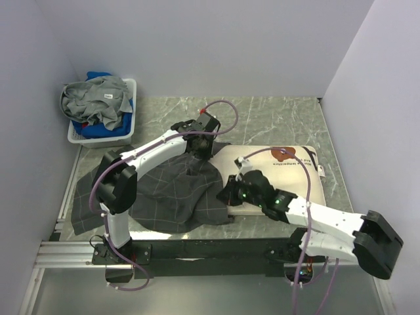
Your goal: Put the pillow into the pillowcase
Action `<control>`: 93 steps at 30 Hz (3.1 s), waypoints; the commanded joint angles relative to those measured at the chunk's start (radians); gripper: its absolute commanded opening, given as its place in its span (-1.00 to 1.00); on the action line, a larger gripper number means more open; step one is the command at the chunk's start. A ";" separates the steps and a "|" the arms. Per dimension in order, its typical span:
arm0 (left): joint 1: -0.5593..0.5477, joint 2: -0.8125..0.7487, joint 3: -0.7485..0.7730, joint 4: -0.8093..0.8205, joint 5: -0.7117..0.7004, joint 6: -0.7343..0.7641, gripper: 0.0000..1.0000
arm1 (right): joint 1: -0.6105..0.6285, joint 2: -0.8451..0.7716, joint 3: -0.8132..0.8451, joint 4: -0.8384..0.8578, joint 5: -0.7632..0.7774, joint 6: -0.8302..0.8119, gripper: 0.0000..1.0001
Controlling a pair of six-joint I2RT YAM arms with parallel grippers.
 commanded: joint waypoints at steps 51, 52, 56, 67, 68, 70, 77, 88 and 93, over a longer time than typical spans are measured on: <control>0.023 -0.085 0.277 0.023 -0.062 -0.066 0.93 | 0.145 -0.473 0.219 -0.866 0.768 0.222 0.99; 0.014 -0.108 0.245 0.018 -0.080 -0.065 0.96 | -0.012 -0.456 0.231 -0.818 0.733 0.103 0.99; -0.052 -0.191 0.170 0.003 -0.176 -0.085 0.99 | -0.501 -0.349 0.271 -0.668 0.420 -0.152 0.99; -0.248 -0.154 -0.058 0.060 -0.250 -0.191 0.95 | -0.827 0.081 0.216 -0.354 0.110 -0.131 0.99; -0.251 -0.146 -0.077 0.078 -0.221 -0.195 0.93 | -0.827 0.092 0.186 -0.324 0.081 -0.117 0.99; -0.251 -0.114 -0.108 0.121 -0.198 -0.201 0.86 | -0.822 0.119 0.112 -0.246 0.030 -0.090 0.99; -0.256 -0.022 -0.122 0.169 -0.152 -0.194 0.47 | -0.620 0.142 0.026 -0.158 0.036 0.001 0.24; -0.112 -0.093 -0.181 0.155 -0.138 -0.168 -0.71 | -0.143 0.279 0.098 -0.009 0.044 0.217 -0.85; -0.096 -0.142 -0.192 0.138 -0.130 -0.154 -0.76 | -0.139 0.235 0.181 -0.127 0.157 0.170 -0.41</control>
